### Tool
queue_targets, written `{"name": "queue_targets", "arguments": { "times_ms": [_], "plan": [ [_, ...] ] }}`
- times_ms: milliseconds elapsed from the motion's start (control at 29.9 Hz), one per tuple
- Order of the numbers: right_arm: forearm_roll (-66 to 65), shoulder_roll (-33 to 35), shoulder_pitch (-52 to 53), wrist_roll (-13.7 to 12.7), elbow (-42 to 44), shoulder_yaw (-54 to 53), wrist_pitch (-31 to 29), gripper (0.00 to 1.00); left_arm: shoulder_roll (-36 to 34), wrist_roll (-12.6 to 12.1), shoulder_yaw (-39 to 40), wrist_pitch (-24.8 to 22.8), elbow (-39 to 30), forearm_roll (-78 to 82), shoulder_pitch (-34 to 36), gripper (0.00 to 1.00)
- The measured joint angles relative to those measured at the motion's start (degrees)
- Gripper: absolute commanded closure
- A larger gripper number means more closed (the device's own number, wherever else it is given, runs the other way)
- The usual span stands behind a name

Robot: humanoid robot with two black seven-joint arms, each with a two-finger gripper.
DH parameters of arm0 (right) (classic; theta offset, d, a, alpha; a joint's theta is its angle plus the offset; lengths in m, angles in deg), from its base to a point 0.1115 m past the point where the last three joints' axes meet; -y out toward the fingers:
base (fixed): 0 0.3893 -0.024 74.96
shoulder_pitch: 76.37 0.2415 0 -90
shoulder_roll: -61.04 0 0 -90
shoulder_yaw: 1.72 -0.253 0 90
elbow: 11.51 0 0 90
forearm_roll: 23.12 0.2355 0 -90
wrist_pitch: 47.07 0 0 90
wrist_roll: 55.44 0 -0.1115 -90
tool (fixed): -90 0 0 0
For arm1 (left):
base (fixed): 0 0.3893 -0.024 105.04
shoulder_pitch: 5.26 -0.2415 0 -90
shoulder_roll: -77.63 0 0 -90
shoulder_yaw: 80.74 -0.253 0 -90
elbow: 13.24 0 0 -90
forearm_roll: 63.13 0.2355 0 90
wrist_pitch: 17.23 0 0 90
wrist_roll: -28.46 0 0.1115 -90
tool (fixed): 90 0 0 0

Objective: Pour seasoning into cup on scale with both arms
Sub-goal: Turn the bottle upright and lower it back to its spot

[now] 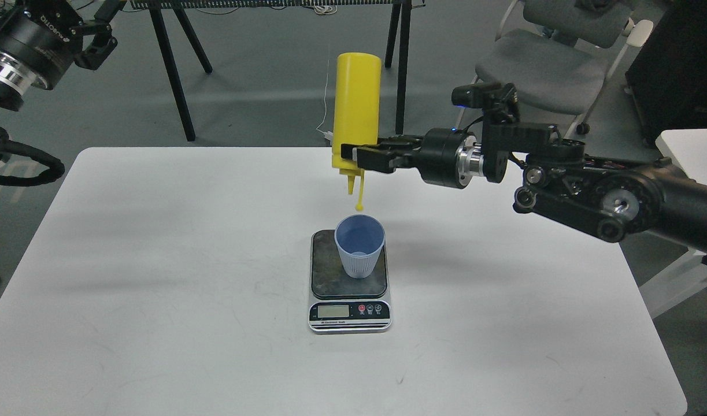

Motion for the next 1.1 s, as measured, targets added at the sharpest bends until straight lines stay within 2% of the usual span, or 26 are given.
{"name": "queue_targets", "arguments": {
  "times_ms": [134,268,435,569,903,1104],
  "plan": [
    [24.38,7.21,-2.79,0.40,-1.31,-5.14,-6.88,0.39,-0.06,0.00,-0.02,0.00,-0.01,0.00,0.00,0.06],
    [48.53,11.19,-10.56,0.35,-1.23,-12.02,-17.78,0.39,-0.02,0.00,-0.20,0.00,-0.01,0.00,0.00,0.06],
    [75.18,13.21,-22.32,-0.31,-1.87,-19.41,-20.51,0.38,0.19,0.00,-0.43,0.00,0.00,0.00,0.00,0.06],
    [81.67,12.21,-32.06,0.65,-4.78,-27.31,-20.62,0.38,0.38,0.00,-0.55,0.00,0.00,0.00,0.00,0.06],
    [83.38,1.29,-56.23,5.17,-10.67,-44.41,-20.68,0.37,0.27,0.00,-0.75,0.00,-0.09,0.03,-0.62,0.06],
    [82.77,-4.58,-62.82,5.97,-10.54,-49.06,-20.66,0.37,-0.13,0.00,-0.80,0.00,-0.09,0.18,-0.70,0.06]
  ]
}}
